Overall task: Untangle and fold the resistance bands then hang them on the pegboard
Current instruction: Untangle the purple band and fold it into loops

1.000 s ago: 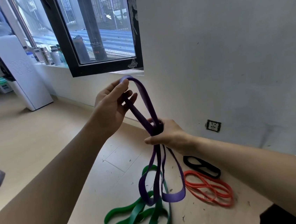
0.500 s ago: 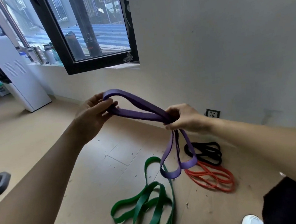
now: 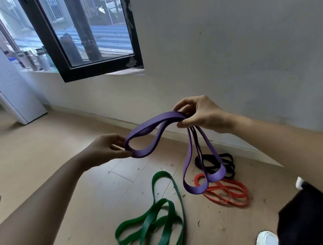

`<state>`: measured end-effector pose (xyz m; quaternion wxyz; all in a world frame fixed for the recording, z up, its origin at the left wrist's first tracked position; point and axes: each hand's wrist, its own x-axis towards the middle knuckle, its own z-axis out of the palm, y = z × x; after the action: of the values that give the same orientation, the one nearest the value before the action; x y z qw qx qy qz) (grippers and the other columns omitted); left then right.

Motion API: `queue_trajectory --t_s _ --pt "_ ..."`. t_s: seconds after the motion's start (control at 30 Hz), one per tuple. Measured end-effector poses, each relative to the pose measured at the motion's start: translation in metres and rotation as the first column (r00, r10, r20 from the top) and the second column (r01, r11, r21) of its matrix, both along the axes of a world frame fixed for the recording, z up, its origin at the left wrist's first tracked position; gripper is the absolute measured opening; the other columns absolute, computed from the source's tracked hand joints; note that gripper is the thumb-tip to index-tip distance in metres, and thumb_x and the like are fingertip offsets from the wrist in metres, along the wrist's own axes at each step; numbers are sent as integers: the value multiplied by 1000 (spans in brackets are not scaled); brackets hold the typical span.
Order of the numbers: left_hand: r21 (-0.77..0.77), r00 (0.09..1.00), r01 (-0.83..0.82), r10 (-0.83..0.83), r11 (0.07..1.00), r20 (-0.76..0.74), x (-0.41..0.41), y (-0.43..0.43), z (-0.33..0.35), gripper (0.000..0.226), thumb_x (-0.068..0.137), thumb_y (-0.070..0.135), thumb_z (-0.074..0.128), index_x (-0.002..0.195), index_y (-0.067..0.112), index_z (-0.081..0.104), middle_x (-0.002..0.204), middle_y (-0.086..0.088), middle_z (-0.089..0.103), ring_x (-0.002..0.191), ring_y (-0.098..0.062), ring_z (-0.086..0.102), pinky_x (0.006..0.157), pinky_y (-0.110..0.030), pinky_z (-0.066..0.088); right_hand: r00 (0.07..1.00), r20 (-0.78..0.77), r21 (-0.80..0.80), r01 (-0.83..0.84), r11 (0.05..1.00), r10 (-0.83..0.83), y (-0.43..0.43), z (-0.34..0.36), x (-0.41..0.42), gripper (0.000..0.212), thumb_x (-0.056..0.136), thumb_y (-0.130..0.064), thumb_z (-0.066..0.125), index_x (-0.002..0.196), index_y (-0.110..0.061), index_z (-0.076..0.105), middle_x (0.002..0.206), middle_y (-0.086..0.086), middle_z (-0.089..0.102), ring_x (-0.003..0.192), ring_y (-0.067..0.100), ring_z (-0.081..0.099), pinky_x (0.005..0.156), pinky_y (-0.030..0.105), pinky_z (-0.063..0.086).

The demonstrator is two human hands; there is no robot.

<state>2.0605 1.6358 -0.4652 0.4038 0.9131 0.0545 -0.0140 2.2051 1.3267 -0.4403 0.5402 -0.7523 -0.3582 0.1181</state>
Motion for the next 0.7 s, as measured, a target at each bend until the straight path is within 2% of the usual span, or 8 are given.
queue_trajectory --t_s 0.1,0.17,0.23,0.33,0.37,0.47,0.53,0.7 --pt "50 994 47 -52 998 95 8 -27 10 69 67 48 82 127 20 63 111 5 72 99 -10 71 79 -22 59 998 57 -37 -22 999 25 2 6 -6 49 75 4 84 118 -5 64 93 12 76 79 17 73 73 24 58" --pt "96 976 109 -124 989 177 17 -50 17 74 69 53 76 133 19 60 115 5 69 105 -10 68 86 -26 59 991 118 -102 -48 994 60 5 6 -11 53 75 1 85 121 -7 61 93 10 76 82 17 74 76 25 59" --pt "119 957 175 -198 977 213 23 -74 21 69 75 50 76 134 18 59 117 5 68 107 -10 67 89 -27 58 978 180 -178 -76 981 109 9 5 -16 54 75 -2 85 122 -8 60 91 7 75 84 18 73 78 26 60" --pt "210 916 246 -298 946 268 30 -99 21 43 83 35 79 121 17 68 102 7 73 94 -8 71 85 -30 60 958 233 -253 -106 962 167 13 4 -19 54 75 -5 86 121 -12 58 87 3 74 82 15 73 79 28 60" --pt "242 909 240 -305 940 284 31 -102 20 39 82 36 79 115 16 71 96 6 74 87 -8 72 82 -34 61 950 257 -275 -106 956 179 13 4 -20 53 75 -6 86 120 -13 58 87 2 73 81 15 72 79 30 61" --pt "326 913 195 -292 925 283 33 -103 24 56 72 62 72 102 16 75 83 2 75 75 -16 71 74 -45 60 931 306 -325 -95 941 200 14 2 -21 53 75 -9 87 118 -15 57 86 0 72 81 15 72 80 35 61" --pt "357 906 201 -311 912 285 33 -101 28 59 70 67 67 100 17 76 79 1 74 72 -19 70 70 -48 59 944 268 -319 -101 943 191 13 1 -18 51 75 -9 87 117 -15 57 88 1 72 83 17 72 80 38 61" --pt "272 890 205 -295 940 349 29 -94 39 30 83 35 76 105 14 73 87 2 73 80 -15 70 78 -43 60 978 144 -289 -105 952 151 7 -13 -12 30 78 -10 83 105 -9 69 96 14 72 91 30 70 85 50 58"
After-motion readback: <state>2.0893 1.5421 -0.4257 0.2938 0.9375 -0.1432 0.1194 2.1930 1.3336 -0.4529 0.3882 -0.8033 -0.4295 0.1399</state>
